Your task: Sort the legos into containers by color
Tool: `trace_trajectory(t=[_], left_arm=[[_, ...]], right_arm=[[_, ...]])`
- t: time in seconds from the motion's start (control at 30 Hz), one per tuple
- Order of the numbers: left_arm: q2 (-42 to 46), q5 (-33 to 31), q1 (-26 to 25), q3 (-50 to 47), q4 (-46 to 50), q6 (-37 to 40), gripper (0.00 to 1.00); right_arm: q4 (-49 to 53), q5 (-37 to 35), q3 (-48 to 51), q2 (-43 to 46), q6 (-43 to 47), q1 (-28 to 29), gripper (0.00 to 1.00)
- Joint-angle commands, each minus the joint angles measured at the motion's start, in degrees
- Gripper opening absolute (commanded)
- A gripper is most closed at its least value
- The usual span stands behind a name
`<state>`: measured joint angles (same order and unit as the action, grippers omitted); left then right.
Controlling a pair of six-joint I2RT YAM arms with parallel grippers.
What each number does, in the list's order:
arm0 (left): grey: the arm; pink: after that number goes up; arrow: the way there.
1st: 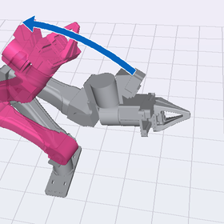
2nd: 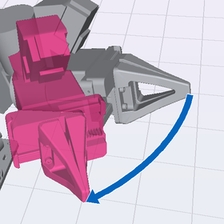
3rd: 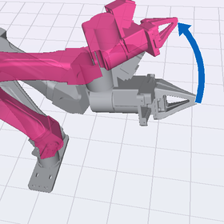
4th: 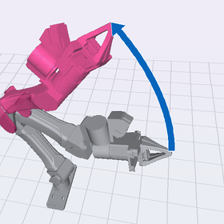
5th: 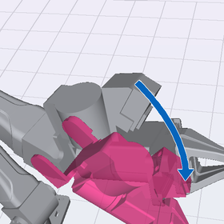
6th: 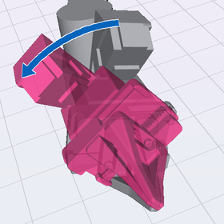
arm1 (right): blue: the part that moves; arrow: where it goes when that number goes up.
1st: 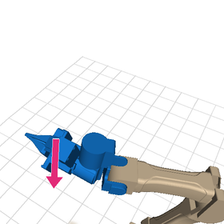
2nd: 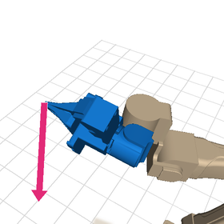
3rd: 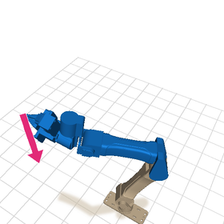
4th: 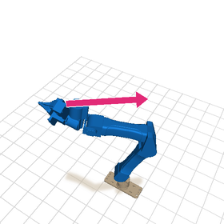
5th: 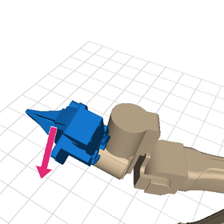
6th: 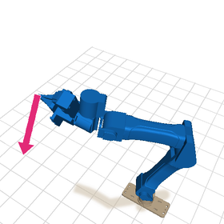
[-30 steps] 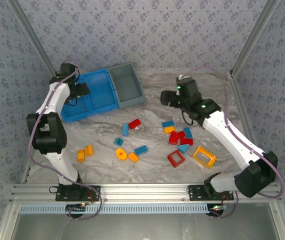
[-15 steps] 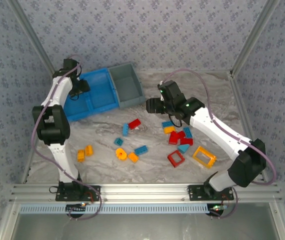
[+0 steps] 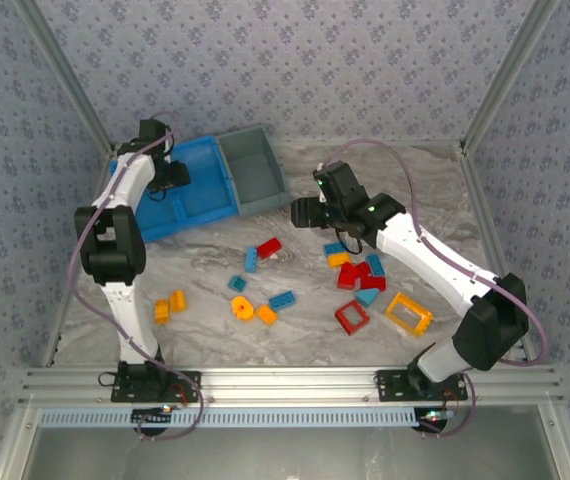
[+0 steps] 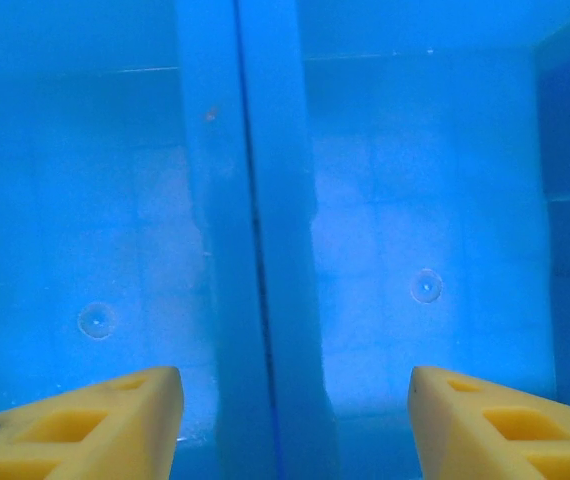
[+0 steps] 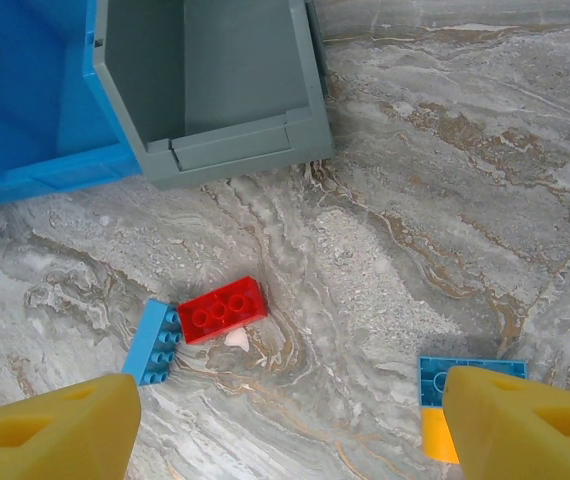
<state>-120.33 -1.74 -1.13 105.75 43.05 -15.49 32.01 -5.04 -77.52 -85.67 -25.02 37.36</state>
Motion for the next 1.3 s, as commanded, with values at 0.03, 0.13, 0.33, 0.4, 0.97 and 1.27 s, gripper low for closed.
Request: trace_trajectory(t=[0.03,0.13,0.33,0.4,0.97,1.27], left_arm=[[-1.2,-0.3,0.2,3.5,2.4,1.0,0.56],[-2.6,-0.2,0.1,4.9,3.1,1.8,0.47],[-4.1,0.6,-0.1,5.7,3.3,3.3,0.32],[-4.4,0.8,-0.4,5.7,3.2,3.9,0.28],[-8.3,4.6,-6.1,12.4,0.5,5.0,0.10],[-12.5,7.1,-11.4,19.0,0.5,5.3,0.10]], right_arm=[[1.4,1.2,-1.6,-0.7,0.1,-0.3,0.81],[1.9,1.3,-1.9,-0.7,0.1,-0.4,0.81],[2.1,1.1,-1.7,-0.4,0.2,-0.5,0.81],[2.1,1.2,-1.6,-0.3,0.1,-0.6,0.81],[2.2,0.1,1.2,2.7,0.4,-3.5,0.81],[4.0,-1.7,4.4,7.1,0.7,-6.6,0.81]])
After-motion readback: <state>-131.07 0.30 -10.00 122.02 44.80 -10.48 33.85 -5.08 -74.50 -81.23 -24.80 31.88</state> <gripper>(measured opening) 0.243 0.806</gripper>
